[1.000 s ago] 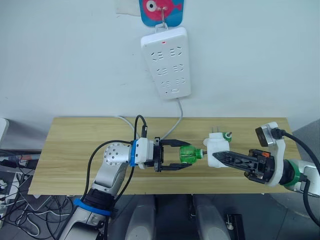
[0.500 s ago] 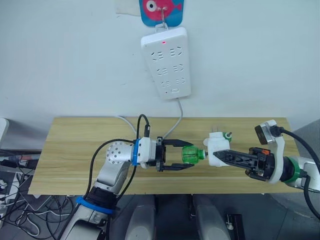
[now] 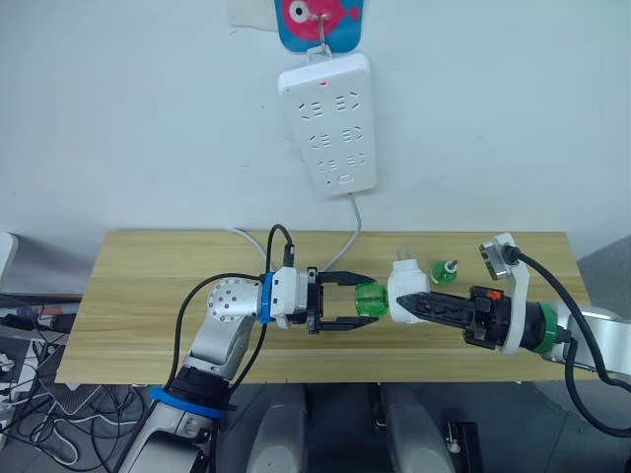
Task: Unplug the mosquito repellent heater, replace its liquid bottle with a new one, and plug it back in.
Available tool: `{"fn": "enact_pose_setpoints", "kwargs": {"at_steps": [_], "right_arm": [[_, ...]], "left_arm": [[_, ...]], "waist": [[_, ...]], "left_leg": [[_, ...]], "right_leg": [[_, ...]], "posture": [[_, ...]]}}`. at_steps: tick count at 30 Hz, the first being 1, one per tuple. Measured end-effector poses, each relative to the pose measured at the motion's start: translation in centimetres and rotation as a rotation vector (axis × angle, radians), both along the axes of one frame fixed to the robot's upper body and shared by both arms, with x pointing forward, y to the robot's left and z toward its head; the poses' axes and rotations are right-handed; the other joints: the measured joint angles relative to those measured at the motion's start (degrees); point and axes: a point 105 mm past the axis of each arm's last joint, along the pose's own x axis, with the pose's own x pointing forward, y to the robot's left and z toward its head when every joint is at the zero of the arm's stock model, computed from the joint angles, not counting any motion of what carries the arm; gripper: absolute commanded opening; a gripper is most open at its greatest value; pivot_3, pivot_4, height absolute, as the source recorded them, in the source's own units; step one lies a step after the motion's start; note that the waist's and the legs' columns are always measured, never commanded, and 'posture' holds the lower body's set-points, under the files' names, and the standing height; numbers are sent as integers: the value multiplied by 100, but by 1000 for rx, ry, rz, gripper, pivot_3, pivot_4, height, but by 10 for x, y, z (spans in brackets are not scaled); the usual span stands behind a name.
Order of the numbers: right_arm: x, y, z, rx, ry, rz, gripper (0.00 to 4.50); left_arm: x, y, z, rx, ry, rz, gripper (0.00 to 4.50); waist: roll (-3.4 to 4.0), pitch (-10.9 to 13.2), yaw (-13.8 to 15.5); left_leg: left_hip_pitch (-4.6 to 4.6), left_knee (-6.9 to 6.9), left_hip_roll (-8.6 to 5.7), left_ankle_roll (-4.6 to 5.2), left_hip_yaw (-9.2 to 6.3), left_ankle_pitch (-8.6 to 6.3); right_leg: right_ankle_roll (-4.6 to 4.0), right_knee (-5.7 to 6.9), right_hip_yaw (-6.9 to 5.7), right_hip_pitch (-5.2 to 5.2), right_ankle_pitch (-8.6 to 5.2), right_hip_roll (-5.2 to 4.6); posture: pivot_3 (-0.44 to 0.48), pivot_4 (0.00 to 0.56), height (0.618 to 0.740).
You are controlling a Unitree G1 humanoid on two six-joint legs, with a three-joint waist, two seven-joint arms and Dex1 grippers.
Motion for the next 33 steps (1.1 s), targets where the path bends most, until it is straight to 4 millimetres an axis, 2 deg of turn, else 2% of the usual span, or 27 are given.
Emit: {"fn": "enact_pose_setpoints", "kwargs": {"at_steps": [5,9,10,21,27,33], "right_arm": [[-1,2,-1,8,5,0,2980],[-4,5,-2,25,10,26,4353],[-6,6,-2,28,11,37,4474],[-23,-6,-8,42,70,96,4474],[-43,-9,-12,22,107,144,4474],[-41,-6,-8,26,72,138,4474]], "left_arm": [[0,2,-1,4,-8,-6,2233],[-4,-3,-1,-5,-12,-30,2233],[-6,-7,-1,-10,-9,-44,2233],[-8,-4,-2,0,-7,-32,2233],[-6,-3,-2,-1,-5,-16,2233],[-5,-3,-1,-8,-2,-8,2233]], "waist": [[0,0,0],[0,0,2],[0,0,4],[-1,-2,7],[-4,-5,14],[-5,-6,8]], "left_leg": [[1,0,1,0,0,0],[0,0,-1,0,0,0],[-1,0,-2,0,-1,0],[1,2,-1,0,-3,0],[0,2,0,0,-1,0],[2,4,1,-1,2,1]], "right_leg": [[0,1,1,0,0,0],[0,0,0,1,0,0],[0,-1,0,0,0,-1],[-1,3,0,1,0,-1],[0,2,-1,2,0,-1],[1,4,2,2,1,0]], "posture": [[122,342,740],[129,337,740],[129,337,740],[140,324,740],[139,319,740],[138,328,740]]}}
